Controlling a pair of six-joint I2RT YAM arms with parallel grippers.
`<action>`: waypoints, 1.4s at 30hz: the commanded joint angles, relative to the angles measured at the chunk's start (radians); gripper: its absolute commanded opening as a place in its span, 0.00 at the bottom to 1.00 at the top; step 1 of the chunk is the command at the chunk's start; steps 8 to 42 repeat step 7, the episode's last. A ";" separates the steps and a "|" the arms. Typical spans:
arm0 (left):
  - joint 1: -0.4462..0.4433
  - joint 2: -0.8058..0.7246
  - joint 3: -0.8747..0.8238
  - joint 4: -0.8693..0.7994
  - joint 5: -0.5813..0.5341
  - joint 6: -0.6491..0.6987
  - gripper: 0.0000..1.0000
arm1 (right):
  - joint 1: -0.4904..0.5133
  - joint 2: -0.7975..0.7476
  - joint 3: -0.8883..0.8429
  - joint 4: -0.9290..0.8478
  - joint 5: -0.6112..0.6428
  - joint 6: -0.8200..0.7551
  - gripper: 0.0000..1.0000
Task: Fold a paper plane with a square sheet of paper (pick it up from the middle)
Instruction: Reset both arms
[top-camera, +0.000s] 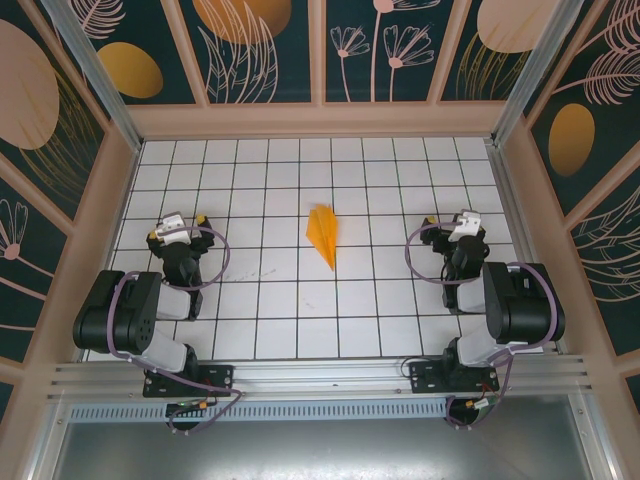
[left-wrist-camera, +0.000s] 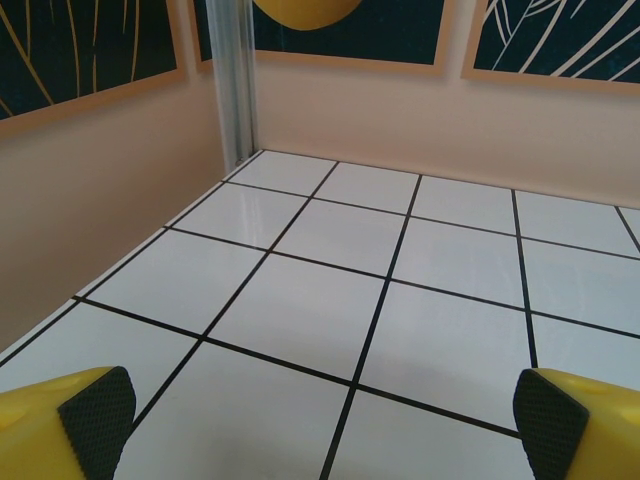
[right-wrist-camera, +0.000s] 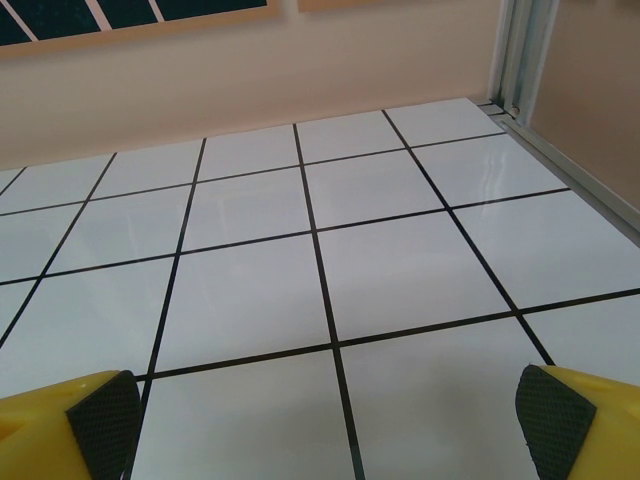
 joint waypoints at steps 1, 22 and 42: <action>0.006 -0.006 0.012 0.051 0.014 -0.006 0.99 | 0.002 0.006 0.014 0.053 -0.015 0.004 0.99; 0.006 -0.005 0.012 0.051 0.014 -0.006 0.99 | 0.001 0.006 0.014 0.053 -0.016 0.004 0.99; 0.006 -0.005 0.012 0.051 0.014 -0.006 0.99 | 0.001 0.006 0.014 0.053 -0.016 0.004 0.99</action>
